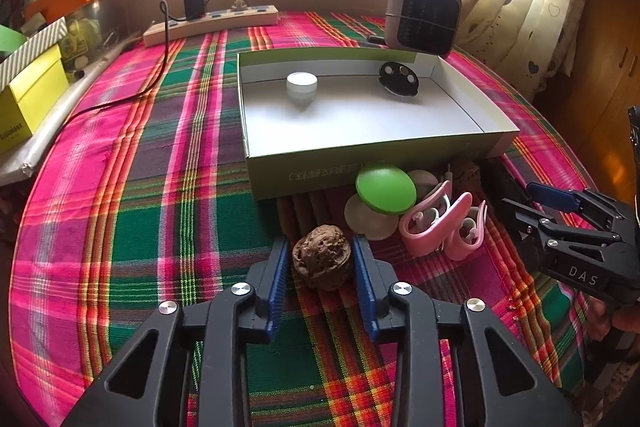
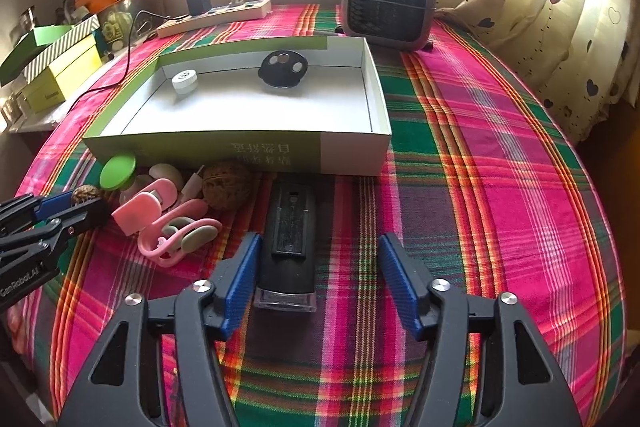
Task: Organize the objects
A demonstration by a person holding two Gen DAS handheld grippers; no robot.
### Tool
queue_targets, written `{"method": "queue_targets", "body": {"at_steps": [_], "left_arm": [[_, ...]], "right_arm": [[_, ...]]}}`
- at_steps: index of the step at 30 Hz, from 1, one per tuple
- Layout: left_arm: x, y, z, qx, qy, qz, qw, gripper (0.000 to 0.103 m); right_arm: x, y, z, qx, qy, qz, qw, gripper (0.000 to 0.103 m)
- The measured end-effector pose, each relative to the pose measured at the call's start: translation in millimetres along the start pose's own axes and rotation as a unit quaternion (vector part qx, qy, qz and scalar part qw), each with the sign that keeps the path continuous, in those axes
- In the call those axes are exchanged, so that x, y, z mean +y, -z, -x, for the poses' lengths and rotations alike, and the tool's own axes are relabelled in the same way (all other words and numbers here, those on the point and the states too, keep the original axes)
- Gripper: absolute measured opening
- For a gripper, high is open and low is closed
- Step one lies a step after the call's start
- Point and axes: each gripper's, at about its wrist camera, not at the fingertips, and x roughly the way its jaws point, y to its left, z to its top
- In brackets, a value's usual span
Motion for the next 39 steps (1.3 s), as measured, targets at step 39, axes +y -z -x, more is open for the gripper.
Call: {"method": "queue_targets", "body": {"at_steps": [39], "left_arm": [[-1.3,1.0,0.8,-0.001,-0.008,-0.001,1.0,0.027]], "right_arm": [[1.0,1.5,2.6,-0.005,-0.012,0.009,1.0,0.029]]}}
